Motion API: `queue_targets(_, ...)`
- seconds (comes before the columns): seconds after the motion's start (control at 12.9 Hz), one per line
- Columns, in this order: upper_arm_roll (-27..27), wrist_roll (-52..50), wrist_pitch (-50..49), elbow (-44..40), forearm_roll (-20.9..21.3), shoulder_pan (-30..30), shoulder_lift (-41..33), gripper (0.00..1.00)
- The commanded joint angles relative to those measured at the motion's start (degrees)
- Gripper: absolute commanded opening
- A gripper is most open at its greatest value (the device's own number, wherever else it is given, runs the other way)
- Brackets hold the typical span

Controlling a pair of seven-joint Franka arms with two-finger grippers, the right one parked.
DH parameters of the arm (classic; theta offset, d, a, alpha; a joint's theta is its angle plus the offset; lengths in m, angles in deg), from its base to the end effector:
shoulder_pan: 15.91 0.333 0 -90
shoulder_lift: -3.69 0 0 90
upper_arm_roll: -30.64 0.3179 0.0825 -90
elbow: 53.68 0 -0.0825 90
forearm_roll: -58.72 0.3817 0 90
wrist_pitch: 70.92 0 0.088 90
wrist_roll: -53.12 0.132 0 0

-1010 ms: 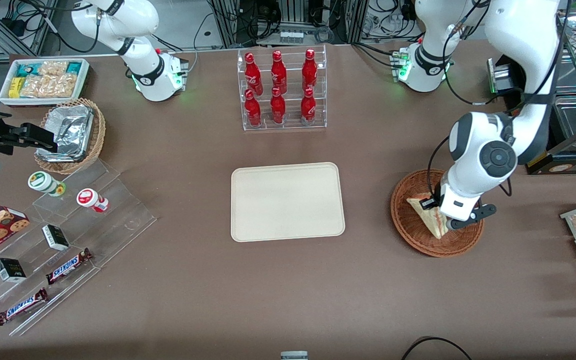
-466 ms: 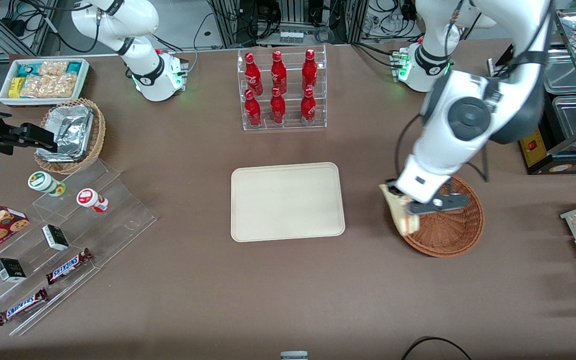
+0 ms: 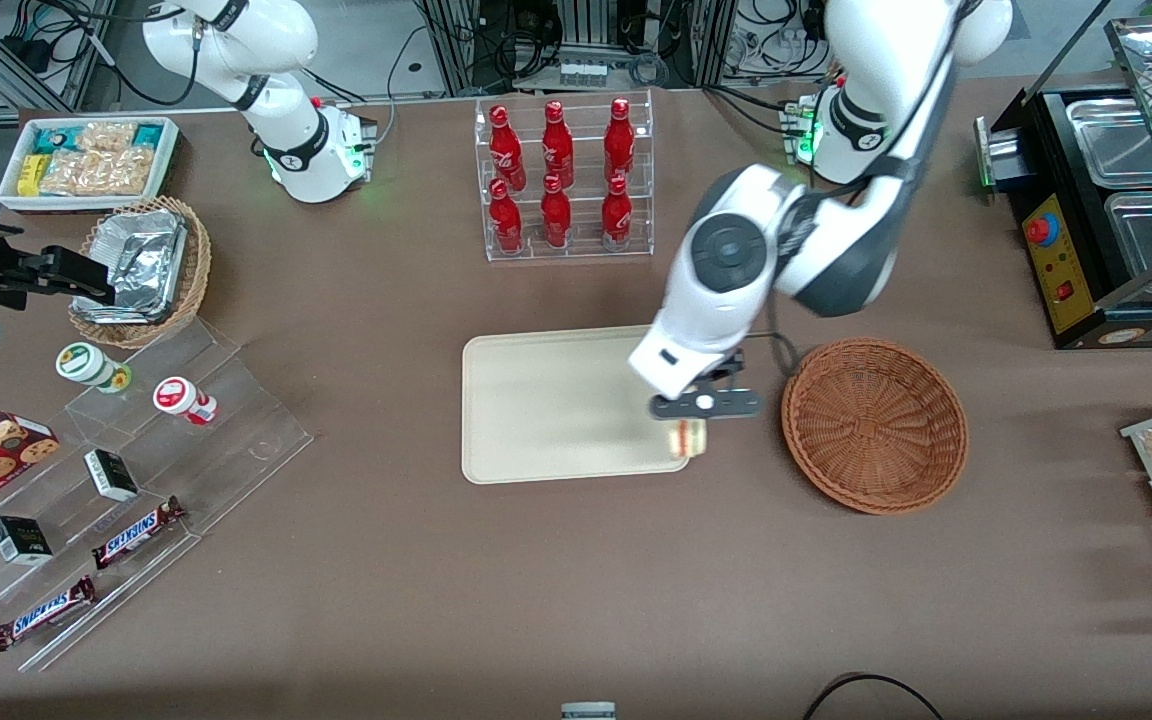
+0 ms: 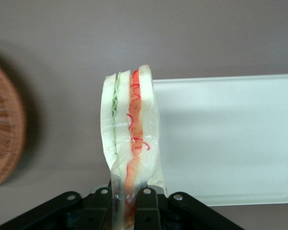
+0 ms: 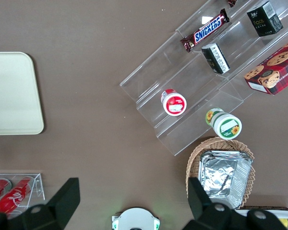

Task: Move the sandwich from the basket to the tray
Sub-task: 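Lift the sandwich and carry it over the cream tray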

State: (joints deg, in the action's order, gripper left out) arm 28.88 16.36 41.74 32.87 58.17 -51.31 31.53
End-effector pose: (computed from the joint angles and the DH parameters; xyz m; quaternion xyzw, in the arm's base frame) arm 0.5488 -0.4135 0.3586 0.9998 0.0001 -0.0190 0.0003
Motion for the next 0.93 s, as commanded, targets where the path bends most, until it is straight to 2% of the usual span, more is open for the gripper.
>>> queue_targets(0.0,0.9,-0.7,-1.2,-7.3,-0.9,-3.6,5.7,0.0)
queue_targets(0.31,0.9,-3.5,1.0,-11.8,-0.9,-7.7,12.4,0.0)
queue_targets(0.62,1.0,-5.9,7.8,-11.8,-0.4,-11.5,17.3,0.0)
queue_targets(0.85,1.1,-6.0,8.8,-11.8,-0.2,-12.6,19.6,0.0)
